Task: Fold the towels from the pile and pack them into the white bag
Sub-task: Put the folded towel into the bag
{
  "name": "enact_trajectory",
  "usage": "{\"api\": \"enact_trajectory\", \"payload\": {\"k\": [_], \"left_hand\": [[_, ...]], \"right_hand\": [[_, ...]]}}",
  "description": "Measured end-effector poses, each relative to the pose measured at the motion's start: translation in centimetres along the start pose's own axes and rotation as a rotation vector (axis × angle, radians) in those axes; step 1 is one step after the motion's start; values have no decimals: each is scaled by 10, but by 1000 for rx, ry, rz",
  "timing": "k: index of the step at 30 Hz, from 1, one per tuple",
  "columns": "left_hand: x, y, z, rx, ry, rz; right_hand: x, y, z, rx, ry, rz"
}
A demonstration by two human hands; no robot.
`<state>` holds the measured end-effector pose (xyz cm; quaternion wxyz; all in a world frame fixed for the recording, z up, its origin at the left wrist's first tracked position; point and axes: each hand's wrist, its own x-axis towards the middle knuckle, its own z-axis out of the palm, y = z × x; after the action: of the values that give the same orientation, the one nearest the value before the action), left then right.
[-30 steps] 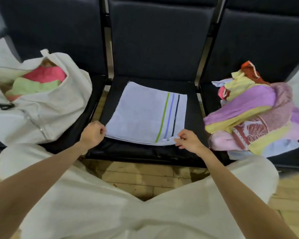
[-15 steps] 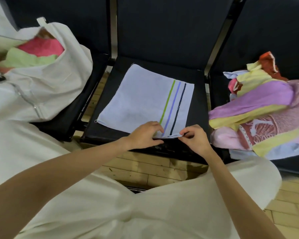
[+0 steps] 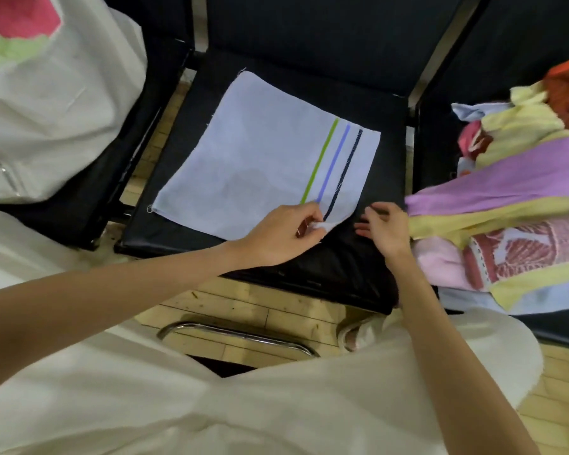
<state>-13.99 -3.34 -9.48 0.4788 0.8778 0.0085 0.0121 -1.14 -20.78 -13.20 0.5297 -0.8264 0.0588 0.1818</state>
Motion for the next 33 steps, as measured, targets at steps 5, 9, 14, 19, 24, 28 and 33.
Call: {"api": "enact_trajectory", "payload": {"k": [5,9,14,19,24,28,33], "left_hand": [[0,-4,-7,-223,-15,-188],[3,-8,-5,-421,-52,-322],[5,-7,-18,-542,-90,-370],[-2,-15,-45,-561,-143,-440],[-19,-37,-85,-543,-45,-451],[-35,-59,-126,-443,67,-447],[-59,-98,-159,-191,120,-406]], "right_hand": [[51,-20,16,0,78,21],[97,-28,29,13,204,33],[103,-70,43,2,318,-35],[112,-100,72,236,336,-36],[107,-136,121,285,293,-120],[93,-164,178,271,298,-216],[86,-181,249,206,319,-333]]}}
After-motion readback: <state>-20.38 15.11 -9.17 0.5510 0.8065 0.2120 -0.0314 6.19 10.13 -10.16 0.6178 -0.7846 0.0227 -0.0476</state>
